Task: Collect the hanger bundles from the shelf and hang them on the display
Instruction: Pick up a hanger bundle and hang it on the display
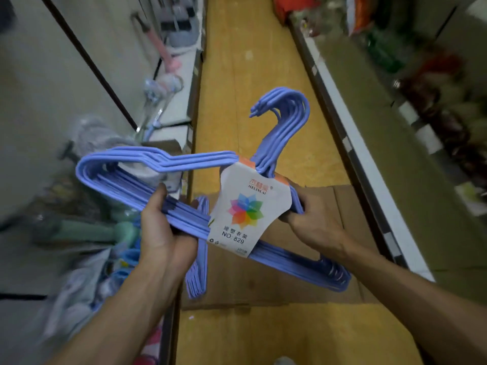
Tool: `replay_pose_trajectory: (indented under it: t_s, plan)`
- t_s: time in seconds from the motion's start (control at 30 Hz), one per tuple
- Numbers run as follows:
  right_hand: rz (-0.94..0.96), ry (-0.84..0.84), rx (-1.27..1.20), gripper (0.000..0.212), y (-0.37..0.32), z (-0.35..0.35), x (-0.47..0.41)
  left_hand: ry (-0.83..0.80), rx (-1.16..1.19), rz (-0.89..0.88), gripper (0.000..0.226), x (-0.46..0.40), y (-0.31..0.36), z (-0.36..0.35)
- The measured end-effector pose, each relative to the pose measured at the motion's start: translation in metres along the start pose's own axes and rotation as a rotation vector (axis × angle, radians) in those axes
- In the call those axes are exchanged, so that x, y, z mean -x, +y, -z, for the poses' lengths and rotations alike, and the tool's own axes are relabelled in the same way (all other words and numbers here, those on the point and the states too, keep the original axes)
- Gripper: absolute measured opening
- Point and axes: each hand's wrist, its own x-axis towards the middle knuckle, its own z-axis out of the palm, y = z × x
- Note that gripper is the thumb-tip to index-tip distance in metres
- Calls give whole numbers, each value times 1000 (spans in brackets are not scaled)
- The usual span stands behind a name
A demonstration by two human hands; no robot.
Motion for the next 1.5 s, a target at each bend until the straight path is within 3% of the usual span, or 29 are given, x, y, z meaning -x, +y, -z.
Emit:
replay_pose_trajectory:
  t_s: [0.33, 0.6, 0.9, 1.0, 1.13, 1.23, 1.3, 1.5]
  plan:
    - [231, -5, -86, 60, -302, 89, 81, -91, 2, -229, 22, 248, 175, -144]
    - [412, 9, -62, 56, -449, 141, 128, -202, 58, -365, 23, 394, 254, -198]
    - [519, -119, -66, 47, -527, 165, 146, -191, 173, -525, 26, 474, 284, -209]
    - [540, -173, -97, 53, -537, 171, 148, -177, 178, -580, 22, 498, 276, -209]
    - [590, -310, -103, 48, -552, 164, 152, -35, 222, -718, 15, 529, 265, -192]
    - [633, -397, -119, 45, -560, 147, 164, 3, 225, -785, 32, 556, 258, -170]
    - [668, -459, -125, 43, -565, 129, 177, 69, 264, -840, 19, 579, 253, -154]
    - [728, -697, -172, 58, -586, 63, 234, 311, 365, -1045, 15, 658, 242, -96]
